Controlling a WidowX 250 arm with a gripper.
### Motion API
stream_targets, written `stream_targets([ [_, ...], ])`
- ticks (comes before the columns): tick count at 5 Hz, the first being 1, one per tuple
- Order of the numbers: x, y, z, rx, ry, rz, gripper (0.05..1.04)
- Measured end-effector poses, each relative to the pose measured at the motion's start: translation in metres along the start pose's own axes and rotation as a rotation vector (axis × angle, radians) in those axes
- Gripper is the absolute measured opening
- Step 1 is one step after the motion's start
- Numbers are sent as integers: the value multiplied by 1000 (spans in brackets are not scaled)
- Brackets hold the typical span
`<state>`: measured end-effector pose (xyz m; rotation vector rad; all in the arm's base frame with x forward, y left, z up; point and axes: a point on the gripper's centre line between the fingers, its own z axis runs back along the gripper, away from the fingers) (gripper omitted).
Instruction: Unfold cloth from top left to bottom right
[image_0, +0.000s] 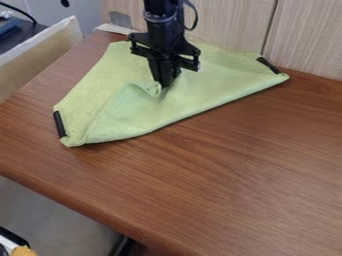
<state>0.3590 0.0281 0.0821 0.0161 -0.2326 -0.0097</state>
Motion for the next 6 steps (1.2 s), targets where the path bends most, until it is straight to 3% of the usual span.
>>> stream_targets([
  [2,-5,-52,41,-79,-79,-95,69],
  [3,-24,-87,41,-125,-61,-190,79],
  [4,-46,-102,29,-125,-31,-253,119],
  [5,-70,-106,13,-151,18,-279,198],
  [6,-80,-106,6,-158,35,-302,440],
])
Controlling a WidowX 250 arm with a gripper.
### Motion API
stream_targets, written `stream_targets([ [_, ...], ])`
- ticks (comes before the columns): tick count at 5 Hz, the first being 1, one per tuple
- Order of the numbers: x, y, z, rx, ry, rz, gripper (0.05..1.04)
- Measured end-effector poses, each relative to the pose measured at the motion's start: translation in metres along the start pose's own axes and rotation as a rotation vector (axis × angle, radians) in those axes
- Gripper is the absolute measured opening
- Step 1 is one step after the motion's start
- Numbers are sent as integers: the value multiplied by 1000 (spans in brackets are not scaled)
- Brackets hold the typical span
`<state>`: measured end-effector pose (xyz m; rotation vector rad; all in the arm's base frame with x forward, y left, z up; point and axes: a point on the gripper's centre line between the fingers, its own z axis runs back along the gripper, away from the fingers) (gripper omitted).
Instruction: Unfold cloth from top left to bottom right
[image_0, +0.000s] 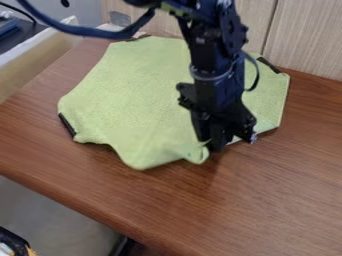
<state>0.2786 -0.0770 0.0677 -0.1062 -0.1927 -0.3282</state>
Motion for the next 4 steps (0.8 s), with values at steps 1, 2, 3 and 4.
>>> stream_targets([
  [1,-1,1,0,9,5,-7,754],
  [2,-3,1,-1,17,21,-10,990],
  [3,1,0,11,19,-9,-22,1002],
  [4,5,3,30,49,-46,-33,1001],
])
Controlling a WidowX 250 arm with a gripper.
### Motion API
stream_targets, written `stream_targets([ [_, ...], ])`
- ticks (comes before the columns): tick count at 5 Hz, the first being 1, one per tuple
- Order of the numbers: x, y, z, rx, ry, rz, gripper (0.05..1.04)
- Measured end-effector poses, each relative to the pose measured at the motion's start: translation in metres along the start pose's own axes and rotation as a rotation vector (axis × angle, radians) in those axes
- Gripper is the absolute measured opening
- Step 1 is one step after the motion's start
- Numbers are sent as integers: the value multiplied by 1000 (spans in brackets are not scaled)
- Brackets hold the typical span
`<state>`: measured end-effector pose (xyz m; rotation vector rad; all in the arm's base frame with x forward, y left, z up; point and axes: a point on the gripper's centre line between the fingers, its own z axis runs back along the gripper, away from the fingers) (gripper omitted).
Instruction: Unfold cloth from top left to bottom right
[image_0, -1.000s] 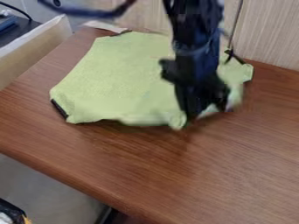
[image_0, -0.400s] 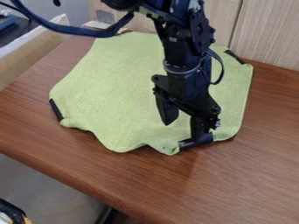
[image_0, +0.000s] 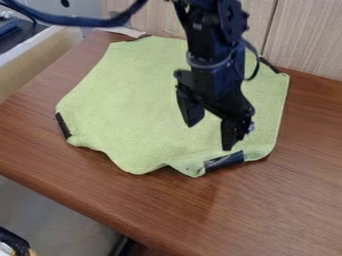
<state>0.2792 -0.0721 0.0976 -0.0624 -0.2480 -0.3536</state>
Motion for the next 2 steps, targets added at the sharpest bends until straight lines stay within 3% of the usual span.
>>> stream_targets([
  [1,4,11,30,86,-82,26,1001],
  [2,5,12,32,89,-85,31,1001],
])
